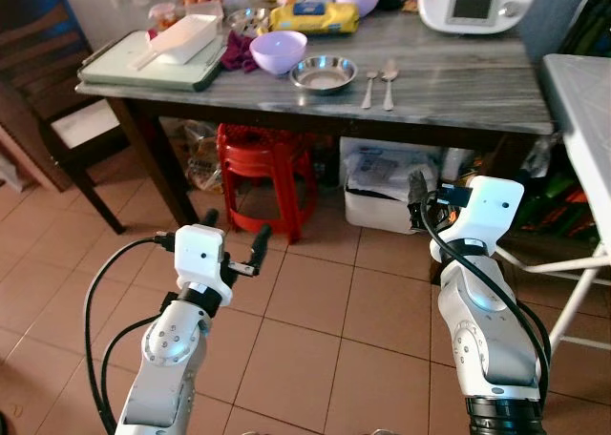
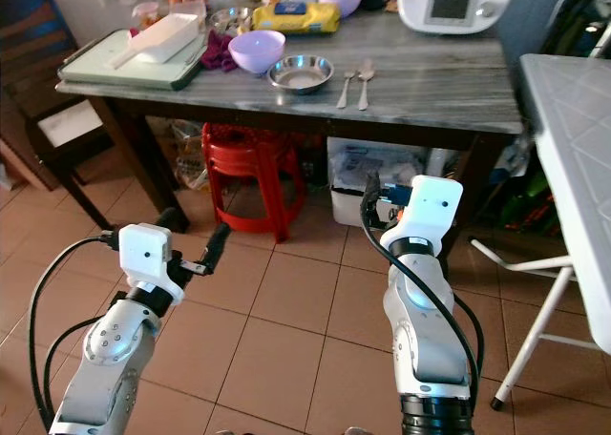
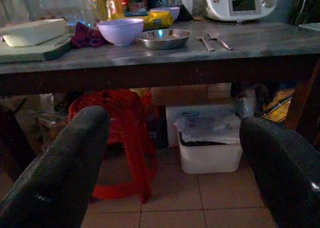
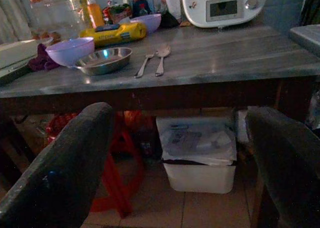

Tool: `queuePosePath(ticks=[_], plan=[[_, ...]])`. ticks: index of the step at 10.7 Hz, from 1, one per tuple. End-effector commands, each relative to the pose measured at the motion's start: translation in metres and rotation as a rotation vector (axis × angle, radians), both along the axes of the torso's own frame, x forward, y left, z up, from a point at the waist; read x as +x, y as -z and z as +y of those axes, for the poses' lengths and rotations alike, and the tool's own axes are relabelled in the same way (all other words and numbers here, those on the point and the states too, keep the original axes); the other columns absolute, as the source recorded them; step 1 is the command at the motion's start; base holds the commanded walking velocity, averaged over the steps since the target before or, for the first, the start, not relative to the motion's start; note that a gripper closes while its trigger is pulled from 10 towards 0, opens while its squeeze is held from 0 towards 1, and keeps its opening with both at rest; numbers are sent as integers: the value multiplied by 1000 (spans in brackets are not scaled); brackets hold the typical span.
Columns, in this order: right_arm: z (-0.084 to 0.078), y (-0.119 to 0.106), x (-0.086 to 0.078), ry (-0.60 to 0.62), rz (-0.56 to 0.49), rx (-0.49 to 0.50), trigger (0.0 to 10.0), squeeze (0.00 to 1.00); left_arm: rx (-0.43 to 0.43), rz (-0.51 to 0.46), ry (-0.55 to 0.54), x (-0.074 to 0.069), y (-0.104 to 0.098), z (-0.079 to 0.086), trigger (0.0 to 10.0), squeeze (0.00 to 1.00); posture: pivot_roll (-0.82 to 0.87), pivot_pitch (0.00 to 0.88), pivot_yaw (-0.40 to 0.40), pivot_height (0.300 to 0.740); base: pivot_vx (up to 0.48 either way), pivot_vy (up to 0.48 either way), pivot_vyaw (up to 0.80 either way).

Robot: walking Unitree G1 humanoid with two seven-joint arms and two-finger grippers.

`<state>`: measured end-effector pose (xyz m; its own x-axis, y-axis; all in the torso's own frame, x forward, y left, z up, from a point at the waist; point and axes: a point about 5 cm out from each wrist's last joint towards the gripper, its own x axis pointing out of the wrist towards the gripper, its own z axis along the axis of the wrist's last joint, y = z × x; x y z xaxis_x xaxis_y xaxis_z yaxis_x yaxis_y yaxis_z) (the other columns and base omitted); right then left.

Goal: Setting the table

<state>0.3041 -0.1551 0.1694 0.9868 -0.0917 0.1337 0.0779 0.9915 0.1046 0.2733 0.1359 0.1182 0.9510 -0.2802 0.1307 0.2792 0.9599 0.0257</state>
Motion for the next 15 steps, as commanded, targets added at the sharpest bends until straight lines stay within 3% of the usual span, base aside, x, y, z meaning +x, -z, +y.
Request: queuePosePath(ticks=[1, 12, 15], plan=[[1, 0, -1, -8, -5, -1, 10000, 541, 4, -9, 12, -1, -2, 0, 10000, 0, -96, 133, 84, 740, 0, -289, 0], [0, 4, 1, -21, 19, -1, 10000, 518, -14, -3, 27, -1, -1, 0, 10000, 0, -97, 127, 69, 740, 0, -310, -73], [0, 1, 1, -22, 4, 2, 10000, 518, -42, -43, 32, 1, -14, -6, 10000, 0, -93, 125, 63, 740, 0, -305, -267]])
